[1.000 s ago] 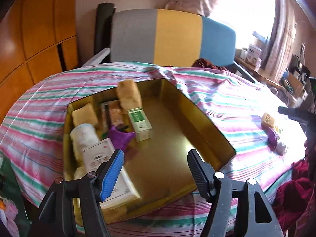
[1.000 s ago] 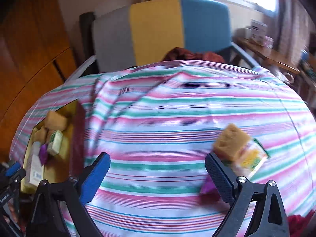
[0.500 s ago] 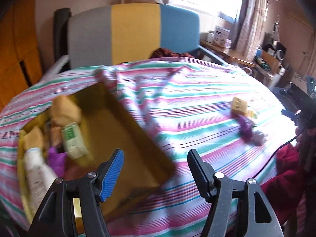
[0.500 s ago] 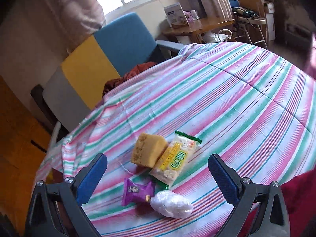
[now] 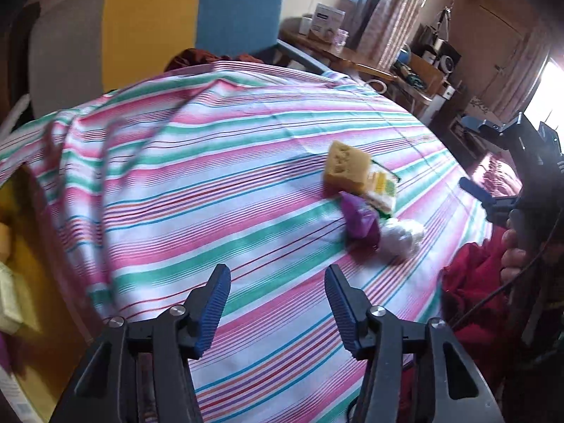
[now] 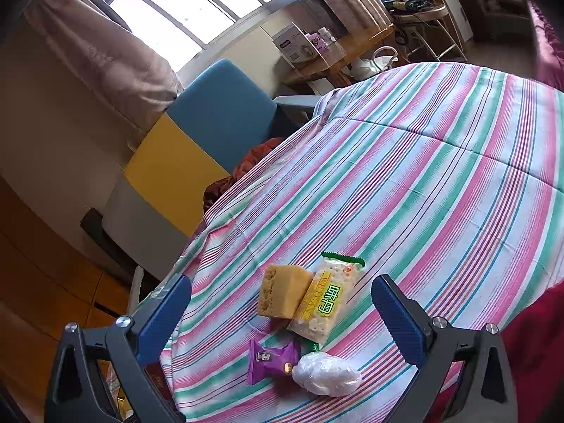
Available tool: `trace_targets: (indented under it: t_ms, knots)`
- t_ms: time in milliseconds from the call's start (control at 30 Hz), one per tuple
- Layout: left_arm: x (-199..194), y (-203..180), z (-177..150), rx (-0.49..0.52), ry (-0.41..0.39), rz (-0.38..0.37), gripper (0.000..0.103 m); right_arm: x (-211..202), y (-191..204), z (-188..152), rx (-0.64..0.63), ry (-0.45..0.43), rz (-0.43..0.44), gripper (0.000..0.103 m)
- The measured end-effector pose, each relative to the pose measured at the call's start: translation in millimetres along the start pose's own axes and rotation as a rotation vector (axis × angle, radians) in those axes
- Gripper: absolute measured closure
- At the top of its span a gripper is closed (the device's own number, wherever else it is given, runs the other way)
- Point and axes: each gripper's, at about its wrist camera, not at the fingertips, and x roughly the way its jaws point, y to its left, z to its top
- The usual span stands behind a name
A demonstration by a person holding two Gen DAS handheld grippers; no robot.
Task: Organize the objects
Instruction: 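Move both tools from the gold box back to the remaining pile, then grasp the purple candy packet with the left gripper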
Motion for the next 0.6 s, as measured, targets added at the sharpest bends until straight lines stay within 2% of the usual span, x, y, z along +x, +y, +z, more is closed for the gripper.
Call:
trace_targets:
  t_ms: [133, 300, 600]
  knots:
    - [19, -24, 15, 0.036, 0.015, -0.078, 0.047, 2, -3, -1, 0.015, 0.010, 0.016, 0.000]
    - [42, -43, 31, 0.035, 0.032, -0.124, 0.047, 3, -5, -1, 0.024, 0.022, 0.040, 0.000]
    - [99, -57, 53, -0.059, 0.116, -0.182, 0.047, 7, -5, -2, 0.029, 0.046, 0.063, 0.000]
